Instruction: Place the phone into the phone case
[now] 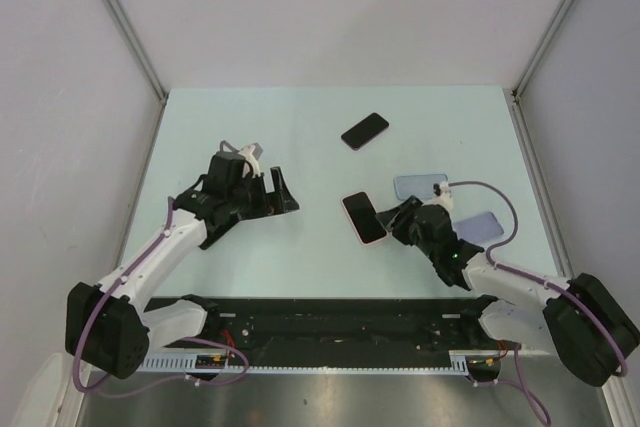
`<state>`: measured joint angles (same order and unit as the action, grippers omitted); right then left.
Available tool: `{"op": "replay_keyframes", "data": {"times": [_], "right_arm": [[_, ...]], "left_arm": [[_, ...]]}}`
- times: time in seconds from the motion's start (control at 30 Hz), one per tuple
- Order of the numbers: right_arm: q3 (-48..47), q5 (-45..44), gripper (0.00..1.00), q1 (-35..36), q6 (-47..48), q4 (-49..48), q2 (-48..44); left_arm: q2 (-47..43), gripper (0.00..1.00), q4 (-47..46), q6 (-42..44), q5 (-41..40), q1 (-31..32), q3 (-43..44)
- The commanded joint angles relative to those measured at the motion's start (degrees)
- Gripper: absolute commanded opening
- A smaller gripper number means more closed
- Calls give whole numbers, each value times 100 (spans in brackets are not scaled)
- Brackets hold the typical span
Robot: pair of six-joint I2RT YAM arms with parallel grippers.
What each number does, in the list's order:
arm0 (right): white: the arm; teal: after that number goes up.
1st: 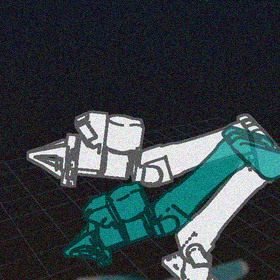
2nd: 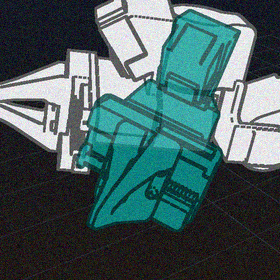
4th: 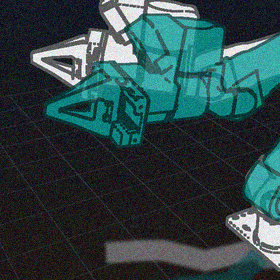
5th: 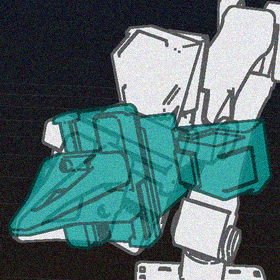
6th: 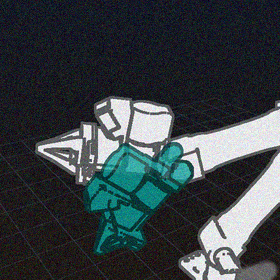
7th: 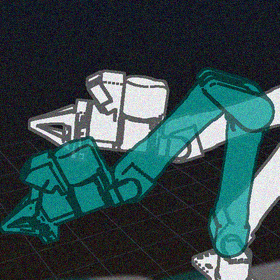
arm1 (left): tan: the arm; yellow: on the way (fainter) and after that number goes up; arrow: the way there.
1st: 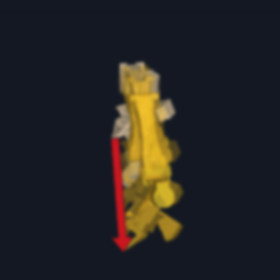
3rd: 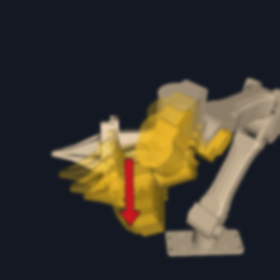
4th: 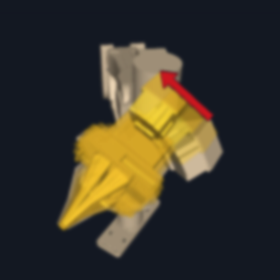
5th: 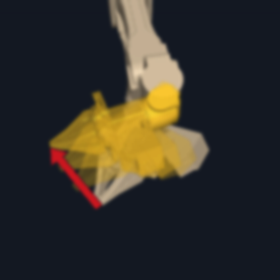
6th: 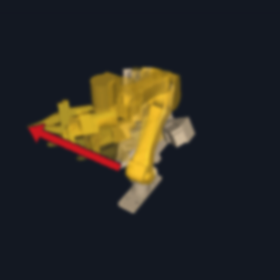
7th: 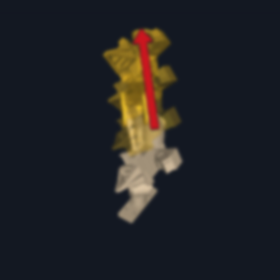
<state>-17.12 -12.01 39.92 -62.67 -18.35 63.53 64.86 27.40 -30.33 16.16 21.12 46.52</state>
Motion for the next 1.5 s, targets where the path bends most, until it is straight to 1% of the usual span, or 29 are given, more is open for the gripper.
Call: {"op": "replay_keyframes", "data": {"times": [0.0,0.03,0.07,0.1,0.13,0.17,0.2,0.4,0.43,0.57,0.63,0.7,0.73,0.77,0.8,0.83,0.9,0.93,1.0,1.1,1.17,1.2,1.23,1.3,1.33,1.37,1.4,1.43,1.47], "right_arm": [[-536,129,48,-791,1159,1112,-323],[-598,172,52,-950,1526,1201,-332],[-695,408,59,-1334,1652,1359,-315],[-852,532,66,-1468,1784,1447,-297],[-932,672,77,-1609,1950,1518,-297],[-985,708,94,-1689,2039,1605,-341],[-1047,761,100,-1776,2110,1606,-376],[-1082,1139,100,-1795,2330,1519,-649],[-1082,1383,100,-1830,2339,1510,-657],[-1082,1780,100,-1962,2391,1571,-666],[-1082,1912,100,-2006,2400,1606,-719],[-1074,1983,100,-2032,2400,1606,-728],[-1082,2105,100,-2050,2409,1598,-684],[-1074,2193,100,-2111,2409,1571,-675],[-1074,2386,100,-2129,2418,1554,-649],[-1074,2483,100,-2164,2427,1536,-605],[-1082,2677,100,-2260,2462,1501,-570],[-1082,2808,100,-2287,2505,1484,-561],[-1074,2958,100,-2383,2558,1483,-569],[-1074,3081,100,-2585,2602,1527,-596],[-1074,3099,100,-2673,2611,1527,-596],[-1065,3099,100,-2709,2620,1484,-526],[-1056,3117,99,-2718,2620,1379,-473],[-1056,3326,99,-2779,2576,1273,-246],[-1056,3398,98,-2823,2541,1185,-166],[-1056,3442,98,-2832,2515,1141,-104],[-1056,3521,98,-2841,2454,1114,-51],[-1047,3547,98,-2867,2444,1079,36],[-1056,3574,97,-2876,2409,1079,63]], "left_arm": [[-140,100,240,290,-517,-47,384],[-158,100,301,221,-605,-56,384],[-123,100,362,159,-945,-73,419],[-114,100,537,-41,-1157,-100,445],[-79,100,617,-139,-1342,-204,472],[-44,100,696,-253,-1596,-284,524],[-35,100,836,-498,-1868,-363,551],[-43,100,821,-1474,-2126,-1635,534],[-44,100,768,-1572,-2170,-1768,498],[184,100,390,-1547,-2258,-2498,462],[482,100,432,-1625,-2092,-2911,559],[1009,100,661,-2045,-1663,-3419,569],[1133,100,662,-2143,-1182,-3535,516],[1265,100,679,-2257,-1238,-3606,394],[1266,100,731,-2545,-1395,-3685,340],[1231,100,758,-2688,-1884,-3721,209],[943,99,828,-3091,-2344,-3773,94],[810,98,837,-3198,-2790,-3782,-19],[486,98,925,-3531,-3109,-3808,-99],[335,98,925,-3629,-3470,-3887,-179],[396,89,690,-3507,-3611,-3914,-152],[431,85,444,-3054,-3611,-3914,-135],[622,77,250,-2806,-3594,-3914,-22],[913,68,222,-2471,-3620,-3914,233],[1175,49,240,-2417,-3533,-3914,417],[1326,39,179,-2373,-3411,-3923,480],[1441,31,74,-2251,-2983,-3906,507],[1537,9,-66,-2136,-2744,-3905,472],[1747,0,-416,-2014,-2454,-3905,446]]}}
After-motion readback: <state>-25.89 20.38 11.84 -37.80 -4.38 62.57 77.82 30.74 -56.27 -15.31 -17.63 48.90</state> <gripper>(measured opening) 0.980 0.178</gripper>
